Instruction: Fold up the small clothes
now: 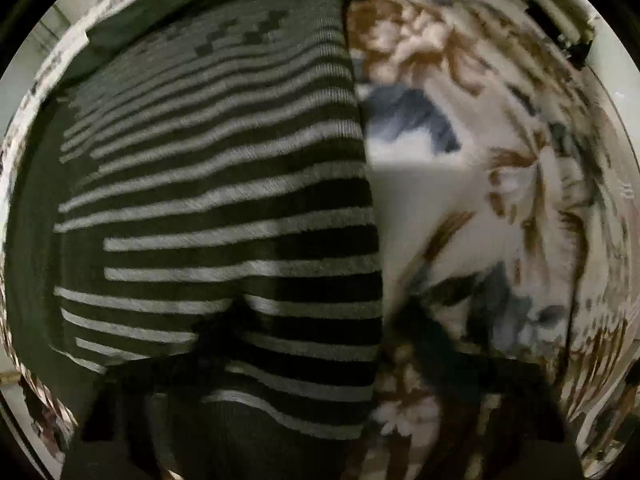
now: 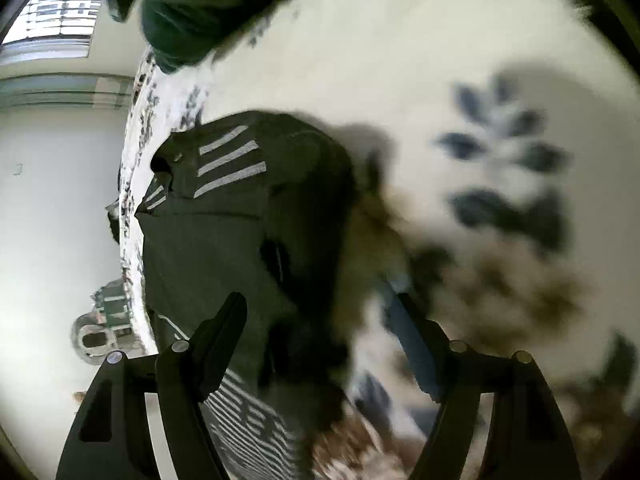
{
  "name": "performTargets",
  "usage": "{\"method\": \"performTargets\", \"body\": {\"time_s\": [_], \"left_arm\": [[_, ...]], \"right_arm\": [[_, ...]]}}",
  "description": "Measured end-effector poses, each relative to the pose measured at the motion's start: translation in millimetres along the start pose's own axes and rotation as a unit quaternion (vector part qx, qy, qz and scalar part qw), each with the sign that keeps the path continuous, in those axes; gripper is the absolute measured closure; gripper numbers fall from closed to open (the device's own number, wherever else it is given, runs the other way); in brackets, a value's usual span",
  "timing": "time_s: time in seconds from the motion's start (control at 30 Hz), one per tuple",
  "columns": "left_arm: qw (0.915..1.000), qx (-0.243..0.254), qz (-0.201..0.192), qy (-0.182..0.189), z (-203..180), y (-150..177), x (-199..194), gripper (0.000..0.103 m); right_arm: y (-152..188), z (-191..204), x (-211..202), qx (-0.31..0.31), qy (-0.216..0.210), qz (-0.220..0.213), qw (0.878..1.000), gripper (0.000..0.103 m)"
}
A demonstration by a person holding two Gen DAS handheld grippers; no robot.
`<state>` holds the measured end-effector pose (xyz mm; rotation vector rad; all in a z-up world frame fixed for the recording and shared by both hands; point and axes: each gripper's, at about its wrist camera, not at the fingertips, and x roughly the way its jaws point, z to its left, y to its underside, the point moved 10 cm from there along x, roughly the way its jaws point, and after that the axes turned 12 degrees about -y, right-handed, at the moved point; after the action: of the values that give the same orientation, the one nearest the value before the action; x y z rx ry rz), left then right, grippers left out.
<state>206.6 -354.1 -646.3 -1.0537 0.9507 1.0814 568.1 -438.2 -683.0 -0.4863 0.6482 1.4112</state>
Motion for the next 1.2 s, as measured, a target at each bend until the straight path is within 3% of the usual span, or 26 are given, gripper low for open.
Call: {"method": "performTargets", "body": {"time_s": [0.07, 0.1, 0.13, 0.17, 0.43, 0.57, 0.7, 0.93, 1.07, 1.2], "left_arm": [[0.9998, 0.001, -0.017, 0.006, 3.2, -3.8, -10.3, 0.088], [0.9997, -0.005, -0.023, 0.011, 7.1, -6.2, -17.0, 0.095], [0.9995, -0.011, -0.027, 0.014, 11.1, -7.8, -21.5, 0.098], [0.9992, -0.023, -0.031, 0.015, 19.4, -10.0, -27.9, 0.098], [0.9868, -0.143, -0.069, 0.033, 130.1, -30.9, -80.4, 0.099], [0.9729, -0.213, -0.076, 0.05, 203.3, -20.3, -94.6, 0.099], [0.9557, -0.275, -0.065, 0.082, 274.6, -7.6, -76.8, 0.099], [0.936, -0.324, -0.034, 0.134, 349.9, 13.7, -25.2, 0.099], [0.9273, -0.344, -0.018, 0.147, 382.3, 31.2, 1.9, 0.099], [0.9212, -0.355, 0.009, 0.158, 403.7, 46.6, 39.7, 0.098]], "right_arm": [[-9.6, -2.2, 16.8, 0.026, -0.004, 0.003, 1.0, 0.027], [-12.4, -2.0, 19.5, 0.03, 0.003, 0.0, 1.0, 0.041], [-15.0, 0.5, 21.2, 0.028, 0.01, -0.005, 1.0, 0.08], [-15.7, 6.5, 23.7, 0.028, 0.012, 0.0, 1.0, 0.086], [-12.2, 86.4, 2.8, -0.031, 0.064, 0.005, 0.997, 0.09], [-12.7, 150.7, 2.7, -0.053, 0.098, 0.011, 0.994, 0.09], [-21.5, 216.0, 28.4, -0.065, 0.132, 0.015, 0.989, 0.09], [-38.7, 321.2, 166.0, -0.1, 0.19, 0.03, 0.976, 0.09], [-44.6, 350.3, 262.7, -0.114, 0.231, 0.053, 0.965, 0.091], [-45.5, 356.3, 334.5, -0.117, 0.266, 0.066, 0.955, 0.091]]}}
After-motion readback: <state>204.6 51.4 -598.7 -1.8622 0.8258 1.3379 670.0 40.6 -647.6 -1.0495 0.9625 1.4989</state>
